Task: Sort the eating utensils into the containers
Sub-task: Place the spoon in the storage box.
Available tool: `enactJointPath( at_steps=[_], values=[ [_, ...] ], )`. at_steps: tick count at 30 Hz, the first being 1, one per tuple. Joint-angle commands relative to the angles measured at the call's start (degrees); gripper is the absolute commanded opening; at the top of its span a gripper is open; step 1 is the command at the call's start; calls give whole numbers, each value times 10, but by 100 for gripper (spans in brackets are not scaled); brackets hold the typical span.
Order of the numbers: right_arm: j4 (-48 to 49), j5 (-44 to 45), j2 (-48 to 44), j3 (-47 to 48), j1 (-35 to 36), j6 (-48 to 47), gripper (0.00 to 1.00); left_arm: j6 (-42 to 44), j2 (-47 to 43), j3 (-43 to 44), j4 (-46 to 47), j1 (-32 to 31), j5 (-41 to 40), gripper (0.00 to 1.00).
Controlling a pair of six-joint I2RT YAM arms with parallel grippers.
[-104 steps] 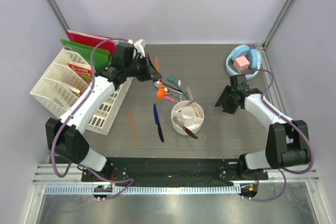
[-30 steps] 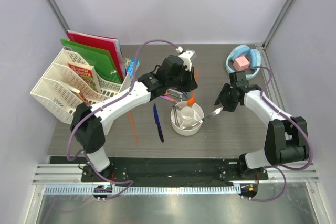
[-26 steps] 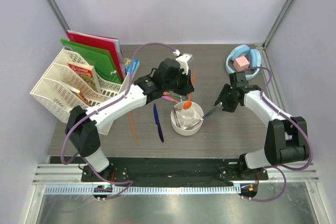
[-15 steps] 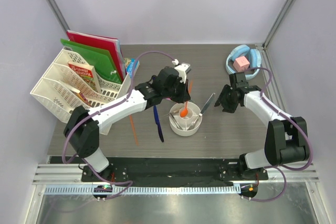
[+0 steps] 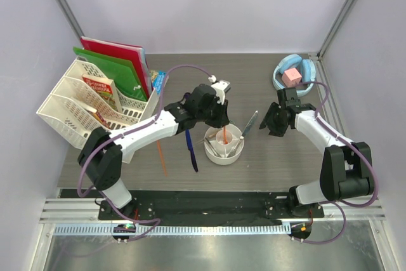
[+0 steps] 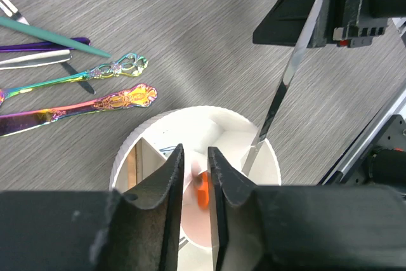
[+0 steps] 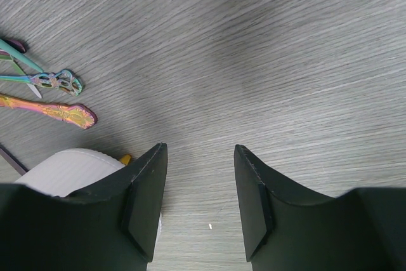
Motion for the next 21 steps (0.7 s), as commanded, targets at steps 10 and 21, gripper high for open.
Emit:
enactJointPath(
  at_steps=[10, 21],
  values=[
    [5, 6, -15, -1, -2, 5, 52, 23, -42, -7, 2, -3, -41, 41],
    [13, 8, -11, 0, -2, 7, 52, 53, -97, 88, -74, 1, -129, 51]
  ],
)
